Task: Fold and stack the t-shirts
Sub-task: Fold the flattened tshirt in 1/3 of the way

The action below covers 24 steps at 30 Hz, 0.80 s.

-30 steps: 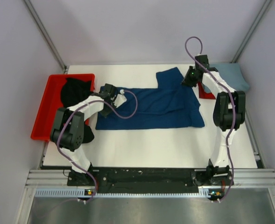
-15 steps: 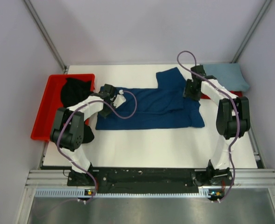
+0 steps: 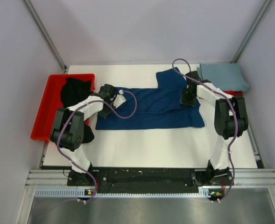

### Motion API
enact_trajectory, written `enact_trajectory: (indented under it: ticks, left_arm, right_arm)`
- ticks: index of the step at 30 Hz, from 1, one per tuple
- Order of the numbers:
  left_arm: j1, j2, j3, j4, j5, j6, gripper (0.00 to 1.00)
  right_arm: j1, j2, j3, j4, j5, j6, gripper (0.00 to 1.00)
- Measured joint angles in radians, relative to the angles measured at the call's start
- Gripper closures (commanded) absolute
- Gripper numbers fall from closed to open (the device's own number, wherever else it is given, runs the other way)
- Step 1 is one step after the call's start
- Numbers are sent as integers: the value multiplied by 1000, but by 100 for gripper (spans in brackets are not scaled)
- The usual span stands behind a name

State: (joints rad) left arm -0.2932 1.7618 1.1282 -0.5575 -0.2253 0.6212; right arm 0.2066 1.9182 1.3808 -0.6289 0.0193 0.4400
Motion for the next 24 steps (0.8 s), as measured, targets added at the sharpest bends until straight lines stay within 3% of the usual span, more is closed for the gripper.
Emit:
enact_trajectory:
  ticks: [12, 15, 19, 24]
  left_arm:
    - [0, 0, 0, 0, 0, 1, 100]
    - [0, 0, 0, 0, -1, 1, 100]
    - [0, 0, 0, 0, -1, 1, 100]
    - [0, 0, -4, 2, -2, 2, 100]
  right_arm:
    - [3, 2, 0, 4, -43, 18, 70]
    - [3, 6, 0, 8, -50, 24, 75]
    - [3, 20, 0, 11, -50, 27, 100]
    - [3, 26, 0, 11, -47, 32, 100]
